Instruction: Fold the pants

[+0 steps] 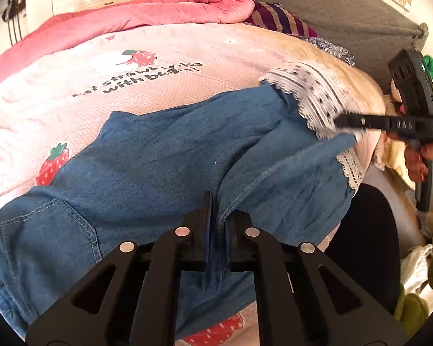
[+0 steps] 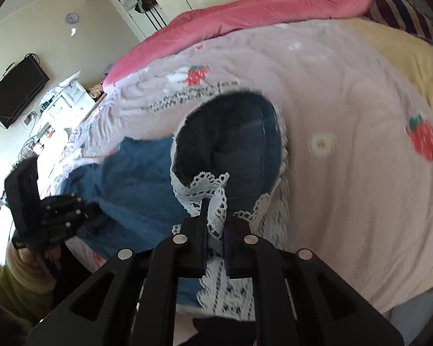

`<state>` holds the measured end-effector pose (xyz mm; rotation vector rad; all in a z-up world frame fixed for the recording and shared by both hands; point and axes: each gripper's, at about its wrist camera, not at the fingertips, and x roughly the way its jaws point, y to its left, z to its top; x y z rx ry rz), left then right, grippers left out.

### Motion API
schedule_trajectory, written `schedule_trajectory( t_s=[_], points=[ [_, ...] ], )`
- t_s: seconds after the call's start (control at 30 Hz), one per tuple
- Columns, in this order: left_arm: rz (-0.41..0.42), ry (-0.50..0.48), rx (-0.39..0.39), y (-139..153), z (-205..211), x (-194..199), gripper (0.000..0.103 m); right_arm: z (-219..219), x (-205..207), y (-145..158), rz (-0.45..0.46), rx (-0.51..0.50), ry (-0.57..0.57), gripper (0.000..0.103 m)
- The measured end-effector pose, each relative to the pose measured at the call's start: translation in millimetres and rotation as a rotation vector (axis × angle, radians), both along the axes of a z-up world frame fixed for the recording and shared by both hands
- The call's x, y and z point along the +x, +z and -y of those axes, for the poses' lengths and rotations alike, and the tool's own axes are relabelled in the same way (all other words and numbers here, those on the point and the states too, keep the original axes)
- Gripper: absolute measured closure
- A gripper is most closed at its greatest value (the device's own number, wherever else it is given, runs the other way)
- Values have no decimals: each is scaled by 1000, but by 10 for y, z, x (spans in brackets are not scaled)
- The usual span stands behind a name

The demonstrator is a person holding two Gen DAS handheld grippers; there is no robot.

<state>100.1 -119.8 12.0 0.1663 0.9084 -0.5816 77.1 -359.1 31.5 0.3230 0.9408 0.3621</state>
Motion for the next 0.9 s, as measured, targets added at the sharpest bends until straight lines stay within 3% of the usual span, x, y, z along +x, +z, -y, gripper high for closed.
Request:
schedule_trajectory(
  t_s=[0.23, 0.6, 0.67, 0.73, 0.77, 0.9],
  points=[
    [21, 8, 66, -31, 67, -105, 100, 4, -154, -60, 8, 36, -35, 96],
    [18, -20, 94, -55, 143, -213, 98, 161, -337, -144, -2, 85, -44, 93],
    [6, -22, 96, -104, 143, -247, 98, 164, -369, -147, -3, 78, -46, 88],
    [-2, -21, 98, -150, 138, -268, 97, 179, -419, -133, 10, 92, -42, 66],
    [-2, -21, 99, -158, 138, -279, 97, 180, -440, -119, 19, 93, -42, 61],
    [-4, -36, 86, -147, 149, -307, 86, 113, -471, -108, 30, 32, -38, 59]
  ],
)
